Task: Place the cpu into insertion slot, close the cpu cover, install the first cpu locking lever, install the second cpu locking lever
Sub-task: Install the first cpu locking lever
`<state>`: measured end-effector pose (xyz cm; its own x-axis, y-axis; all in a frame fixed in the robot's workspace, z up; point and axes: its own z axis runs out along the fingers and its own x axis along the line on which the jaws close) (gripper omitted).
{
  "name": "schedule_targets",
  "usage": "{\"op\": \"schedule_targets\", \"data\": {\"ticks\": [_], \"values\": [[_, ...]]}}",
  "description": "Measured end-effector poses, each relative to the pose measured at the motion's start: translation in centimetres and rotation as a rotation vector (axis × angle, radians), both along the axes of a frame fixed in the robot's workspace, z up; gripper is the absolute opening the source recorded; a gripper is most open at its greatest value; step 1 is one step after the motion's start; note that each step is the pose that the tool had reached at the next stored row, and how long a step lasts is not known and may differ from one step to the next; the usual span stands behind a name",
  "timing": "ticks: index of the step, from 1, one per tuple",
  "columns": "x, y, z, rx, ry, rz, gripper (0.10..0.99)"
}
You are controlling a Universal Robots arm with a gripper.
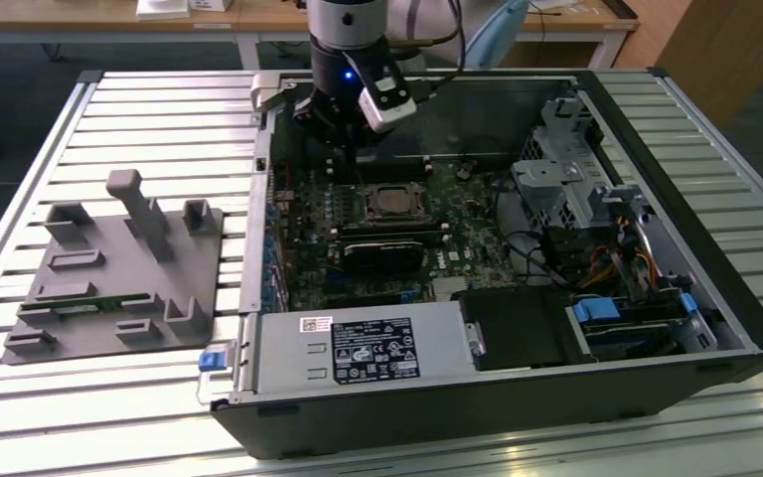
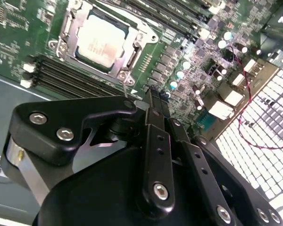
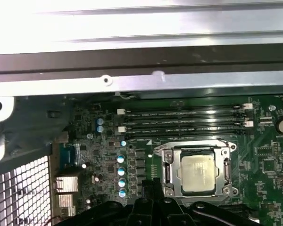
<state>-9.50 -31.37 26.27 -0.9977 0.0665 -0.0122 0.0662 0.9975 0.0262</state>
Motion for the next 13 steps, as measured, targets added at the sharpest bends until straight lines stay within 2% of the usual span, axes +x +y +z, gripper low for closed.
{"op": "schedule_targets", "data": {"ticks": [4,13], "values": [[-0.39,0.38,-0.13,0.0,-0.0002,0.005,0.106],[-0.72,1.8,-0.39,0.0,-0.0002,0.019,0.106]]}}
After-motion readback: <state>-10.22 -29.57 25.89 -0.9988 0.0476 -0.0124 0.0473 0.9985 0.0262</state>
